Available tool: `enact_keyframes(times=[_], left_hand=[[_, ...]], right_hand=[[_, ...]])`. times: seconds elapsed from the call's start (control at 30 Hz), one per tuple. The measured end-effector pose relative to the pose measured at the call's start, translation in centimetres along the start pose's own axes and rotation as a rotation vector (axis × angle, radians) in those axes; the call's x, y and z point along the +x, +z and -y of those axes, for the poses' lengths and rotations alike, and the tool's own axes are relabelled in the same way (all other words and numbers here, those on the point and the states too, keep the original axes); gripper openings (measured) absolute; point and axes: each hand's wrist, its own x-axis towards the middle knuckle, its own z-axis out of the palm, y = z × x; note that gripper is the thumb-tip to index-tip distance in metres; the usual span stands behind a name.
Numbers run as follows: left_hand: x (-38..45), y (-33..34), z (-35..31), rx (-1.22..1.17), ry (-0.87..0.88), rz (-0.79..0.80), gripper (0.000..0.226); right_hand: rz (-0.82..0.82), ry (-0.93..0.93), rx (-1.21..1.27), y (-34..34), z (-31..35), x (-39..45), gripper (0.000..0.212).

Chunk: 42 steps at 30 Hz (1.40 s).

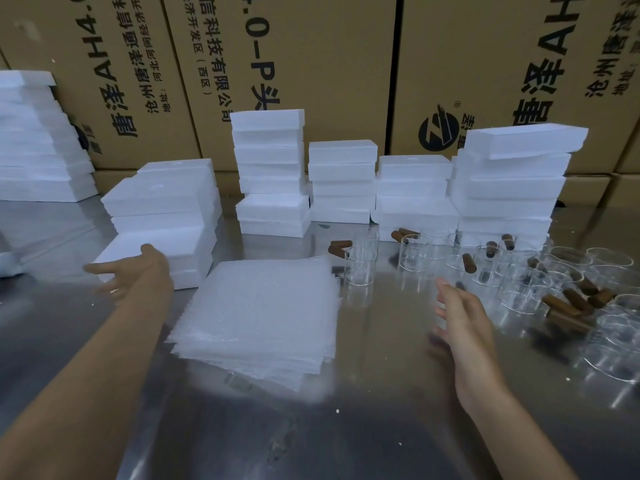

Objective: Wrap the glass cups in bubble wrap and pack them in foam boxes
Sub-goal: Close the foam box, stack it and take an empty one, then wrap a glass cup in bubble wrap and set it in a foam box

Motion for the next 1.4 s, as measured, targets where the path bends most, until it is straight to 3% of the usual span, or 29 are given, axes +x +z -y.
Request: enact_keyframes(times=[0.07,0.17,0.27,0.37,0.47,0.67,0.87,1.17,1.3,1.4], left_hand=[[-1.2,0.2,-0.4,0.047,0.115,-0.083,0.091],[-3.3,1.3,-0.5,0.191,0.574,-0.195,0.069],[-5.7,4.0,-1.3,0.327,1.016,0.012,0.041],[-7.4,8.0,-2.8,0.625,1.23,0.331,0.039],[-8.1,12.4,-4.0,0.911,1.249,0.537,0.055],[-8.1,18.9,-3.4,1.171,1.333,0.576,0.057],[-8.3,20.2,-3.0,1.028,1.457,0.425,0.029],[-15.1,12.9,-4.2,0.799,1.792,0.39,0.028],[-21.9,7.8,-3.6,0.628,1.843,0.503,0.035],[-27.1,4.7,-1.4,0.534,1.908,0.7,0.037]], right_hand=[[0.003,-0.011,-0.013,0.1,-0.1,0.1,0.023],[0.024,-0.026,-0.036,0.4,-0.4,0.2,0.022],[0.013,-0.027,-0.071,0.9,-1.0,0.7,0.015],[-0.007,-0.064,-0.117,1.3,-1.7,1.4,0.012],[-0.025,-0.149,-0.216,1.2,-2.4,2.2,0.011],[-0.029,-0.221,-0.293,0.7,-3.5,3.3,0.015],[-0.014,-0.201,-0.29,0.7,-3.7,3.3,0.015],[-0.027,-0.144,-0.223,0.5,-2.6,3.2,0.016],[-0.073,-0.046,-0.117,0.0,-1.9,3.4,0.016],[-0.111,0.006,-0.037,-1.4,-1.3,3.4,0.019]])
